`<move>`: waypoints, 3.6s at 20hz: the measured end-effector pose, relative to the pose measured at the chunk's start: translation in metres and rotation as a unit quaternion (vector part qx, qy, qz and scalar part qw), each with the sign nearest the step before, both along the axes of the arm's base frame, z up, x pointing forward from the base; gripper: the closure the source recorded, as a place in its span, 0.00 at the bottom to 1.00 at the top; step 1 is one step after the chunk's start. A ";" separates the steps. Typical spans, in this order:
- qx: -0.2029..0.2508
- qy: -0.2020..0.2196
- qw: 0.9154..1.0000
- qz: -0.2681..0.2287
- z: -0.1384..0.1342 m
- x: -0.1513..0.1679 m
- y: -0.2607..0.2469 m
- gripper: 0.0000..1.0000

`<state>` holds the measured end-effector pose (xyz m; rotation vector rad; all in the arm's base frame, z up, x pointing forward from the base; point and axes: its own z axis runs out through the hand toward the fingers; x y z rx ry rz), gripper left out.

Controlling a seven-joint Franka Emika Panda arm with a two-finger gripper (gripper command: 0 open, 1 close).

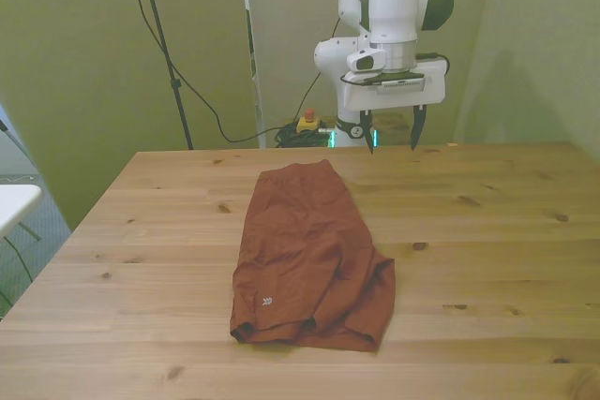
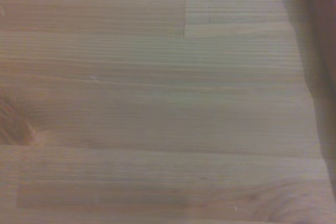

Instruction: Unfold the shorts

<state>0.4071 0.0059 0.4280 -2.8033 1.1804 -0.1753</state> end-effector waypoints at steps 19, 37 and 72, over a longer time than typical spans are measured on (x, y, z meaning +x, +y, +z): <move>0.172 0.106 0.969 -0.139 -0.022 0.023 -0.318 0.00; 0.279 0.094 0.955 0.019 -0.059 0.040 -0.373 0.00; 0.286 0.100 0.953 0.028 -0.072 0.039 -0.360 1.00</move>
